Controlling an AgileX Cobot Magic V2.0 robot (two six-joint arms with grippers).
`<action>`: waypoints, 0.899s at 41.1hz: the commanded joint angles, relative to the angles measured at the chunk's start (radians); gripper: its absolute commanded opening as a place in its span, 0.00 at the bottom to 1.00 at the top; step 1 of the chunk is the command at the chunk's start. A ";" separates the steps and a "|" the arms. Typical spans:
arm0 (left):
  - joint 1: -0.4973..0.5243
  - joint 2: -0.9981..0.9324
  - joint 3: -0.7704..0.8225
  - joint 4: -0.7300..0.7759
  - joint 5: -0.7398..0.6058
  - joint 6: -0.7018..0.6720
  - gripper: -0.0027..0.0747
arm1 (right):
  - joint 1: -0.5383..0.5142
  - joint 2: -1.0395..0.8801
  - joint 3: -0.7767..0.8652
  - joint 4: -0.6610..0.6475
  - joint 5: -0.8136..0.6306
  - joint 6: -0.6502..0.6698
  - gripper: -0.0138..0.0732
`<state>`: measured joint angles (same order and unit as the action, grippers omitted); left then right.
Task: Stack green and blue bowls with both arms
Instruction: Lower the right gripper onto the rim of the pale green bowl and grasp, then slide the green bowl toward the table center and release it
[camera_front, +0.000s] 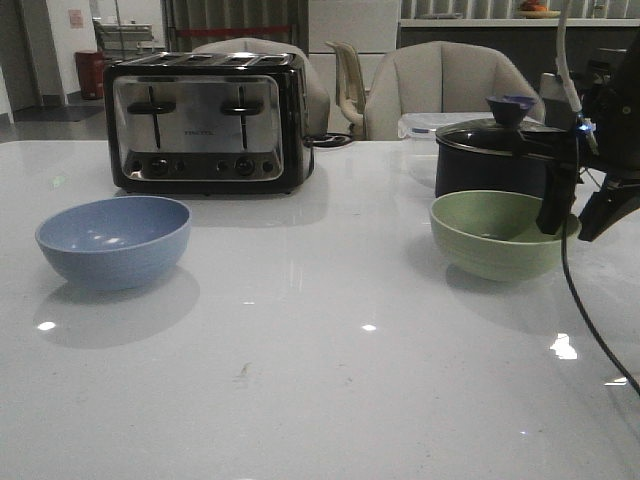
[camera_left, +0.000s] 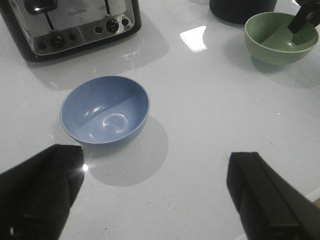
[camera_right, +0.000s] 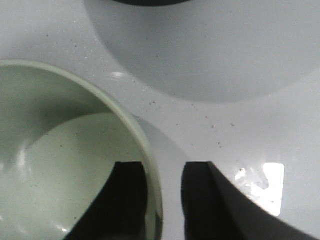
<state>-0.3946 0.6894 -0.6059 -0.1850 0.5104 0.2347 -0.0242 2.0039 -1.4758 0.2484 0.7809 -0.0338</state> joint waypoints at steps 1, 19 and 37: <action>-0.010 0.001 -0.027 -0.016 -0.079 -0.001 0.85 | -0.003 -0.055 -0.034 0.019 -0.024 -0.012 0.39; -0.010 0.001 -0.027 -0.016 -0.079 -0.001 0.85 | 0.047 -0.194 -0.034 0.018 0.036 -0.064 0.26; -0.010 0.001 -0.027 -0.016 -0.079 -0.001 0.85 | 0.425 -0.234 -0.034 -0.067 0.104 -0.128 0.26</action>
<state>-0.3946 0.6894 -0.6059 -0.1850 0.5088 0.2347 0.3387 1.7989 -1.4779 0.2026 0.9269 -0.1708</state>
